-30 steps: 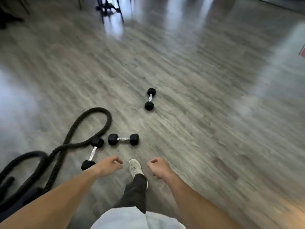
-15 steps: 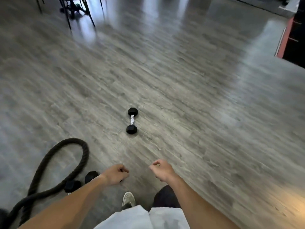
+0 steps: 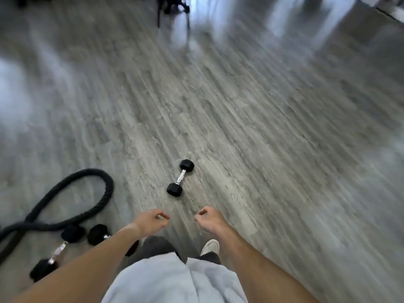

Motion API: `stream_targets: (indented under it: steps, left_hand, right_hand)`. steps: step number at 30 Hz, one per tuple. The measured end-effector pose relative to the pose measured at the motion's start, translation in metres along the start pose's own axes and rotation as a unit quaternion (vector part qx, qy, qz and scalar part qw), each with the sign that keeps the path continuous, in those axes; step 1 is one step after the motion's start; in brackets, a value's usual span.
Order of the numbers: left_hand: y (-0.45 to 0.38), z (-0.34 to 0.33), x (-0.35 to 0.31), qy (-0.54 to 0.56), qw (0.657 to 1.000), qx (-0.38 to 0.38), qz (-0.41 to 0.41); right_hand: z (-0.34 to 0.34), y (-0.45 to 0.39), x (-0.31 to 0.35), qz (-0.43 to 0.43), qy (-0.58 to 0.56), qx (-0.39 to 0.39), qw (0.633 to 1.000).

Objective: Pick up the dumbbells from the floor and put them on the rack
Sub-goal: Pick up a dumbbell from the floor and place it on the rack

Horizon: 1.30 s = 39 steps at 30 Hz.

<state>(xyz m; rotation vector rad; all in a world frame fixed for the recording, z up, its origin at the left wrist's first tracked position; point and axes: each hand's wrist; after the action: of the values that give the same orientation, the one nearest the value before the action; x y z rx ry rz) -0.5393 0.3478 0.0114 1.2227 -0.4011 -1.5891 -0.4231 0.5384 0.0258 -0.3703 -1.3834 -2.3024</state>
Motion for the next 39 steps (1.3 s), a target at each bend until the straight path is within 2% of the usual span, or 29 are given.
stream_targets:
  steps: [6,12,22,26,30,39]
  left_hand:
    - [-0.026,0.006,-0.030,0.095,0.994,-0.048,0.035]
    - [-0.071,0.022,-0.042,0.175,0.979,-0.074,0.073]
    - [-0.157,0.032,-0.059,0.298,0.944,-0.066,0.123]
    - [-0.212,0.026,-0.053,0.351,0.921,-0.067,0.151]
    - [-0.297,0.000,-0.029,0.392,0.897,-0.074,0.190]
    - [-0.515,-0.108,0.067,0.501,0.823,-0.103,0.248]
  right_hand:
    - [0.033,-0.060,0.040,0.050,0.096,0.071,0.992]
    - [0.051,-0.115,0.084,0.071,0.165,0.093,0.979]
    - [0.074,-0.203,0.127,0.038,0.239,0.127,0.962]
    - [0.051,-0.266,0.140,0.031,0.249,0.165,0.954]
    - [0.005,-0.367,0.128,0.012,0.273,0.203,0.940]
    - [-0.108,-0.585,0.048,0.046,0.385,0.250,0.887]
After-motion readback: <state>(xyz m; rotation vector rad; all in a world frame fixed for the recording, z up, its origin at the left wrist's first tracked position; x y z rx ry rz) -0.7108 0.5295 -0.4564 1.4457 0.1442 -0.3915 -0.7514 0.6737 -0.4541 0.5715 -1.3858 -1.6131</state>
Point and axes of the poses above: each hand's wrist, its own y-axis away from the middle knuckle, its own z-axis out of the back of the hand, x = y × z, and after that the axes turned 2 degrees about -x, right-handed
